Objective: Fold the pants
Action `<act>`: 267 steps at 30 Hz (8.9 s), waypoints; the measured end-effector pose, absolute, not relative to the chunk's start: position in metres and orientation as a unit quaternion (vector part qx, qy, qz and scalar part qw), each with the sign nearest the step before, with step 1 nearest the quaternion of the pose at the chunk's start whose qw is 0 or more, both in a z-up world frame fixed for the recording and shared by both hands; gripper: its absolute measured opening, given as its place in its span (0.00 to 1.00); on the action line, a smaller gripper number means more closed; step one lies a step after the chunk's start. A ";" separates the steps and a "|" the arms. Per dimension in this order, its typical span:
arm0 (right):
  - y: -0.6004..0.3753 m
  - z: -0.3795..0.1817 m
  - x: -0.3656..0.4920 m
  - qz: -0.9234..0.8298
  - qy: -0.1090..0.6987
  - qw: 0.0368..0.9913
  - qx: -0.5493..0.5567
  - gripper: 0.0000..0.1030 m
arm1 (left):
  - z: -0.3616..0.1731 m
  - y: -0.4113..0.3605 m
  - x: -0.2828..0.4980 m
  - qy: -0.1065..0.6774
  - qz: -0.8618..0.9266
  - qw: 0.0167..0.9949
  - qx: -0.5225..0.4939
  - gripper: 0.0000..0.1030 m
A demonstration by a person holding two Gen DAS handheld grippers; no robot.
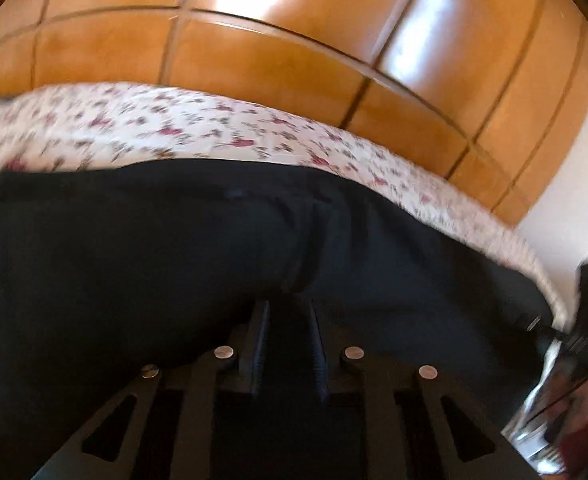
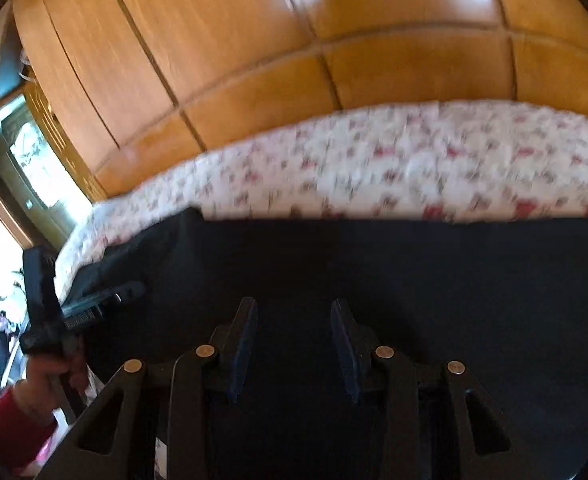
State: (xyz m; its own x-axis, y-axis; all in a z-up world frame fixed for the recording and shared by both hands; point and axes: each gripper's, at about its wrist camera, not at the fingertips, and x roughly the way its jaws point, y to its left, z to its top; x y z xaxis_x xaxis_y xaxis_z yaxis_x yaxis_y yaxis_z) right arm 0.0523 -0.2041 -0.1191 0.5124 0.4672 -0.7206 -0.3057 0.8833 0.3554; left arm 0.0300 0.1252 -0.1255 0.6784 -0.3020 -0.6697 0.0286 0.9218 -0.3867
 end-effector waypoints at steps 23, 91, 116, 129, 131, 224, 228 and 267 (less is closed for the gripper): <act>-0.019 -0.154 0.222 0.408 0.569 0.690 0.185 0.27 | -0.123 0.200 0.024 0.345 0.015 0.920 -0.186 0.26; -0.167 -0.106 0.055 0.204 0.411 0.886 0.066 0.26 | -0.109 0.211 -0.071 0.321 0.133 0.914 -0.208 0.47; -0.509 -0.110 -0.035 -0.170 0.335 0.854 0.360 0.59 | -0.110 0.078 -0.021 0.339 -0.086 0.914 -0.205 0.55; -0.517 -0.128 -0.021 -0.141 0.282 0.847 0.427 0.52 | -0.118 0.076 -0.022 0.348 -0.089 0.915 -0.185 0.55; -0.516 -0.128 -0.018 -0.146 0.291 0.846 0.423 0.39 | -0.118 0.077 -0.022 0.349 -0.090 0.914 -0.188 0.55; -0.237 -0.045 -0.050 0.125 0.325 0.936 0.061 0.69 | -0.103 0.063 0.029 0.397 -0.144 0.858 -0.292 0.71; -0.260 -0.060 -0.054 0.084 0.369 0.923 0.073 0.70 | -0.112 0.058 0.044 0.411 -0.144 0.844 -0.314 0.65; -0.283 -0.039 -0.064 0.105 0.360 0.918 0.127 0.30 | -0.116 0.055 0.018 0.391 -0.144 0.869 -0.267 0.22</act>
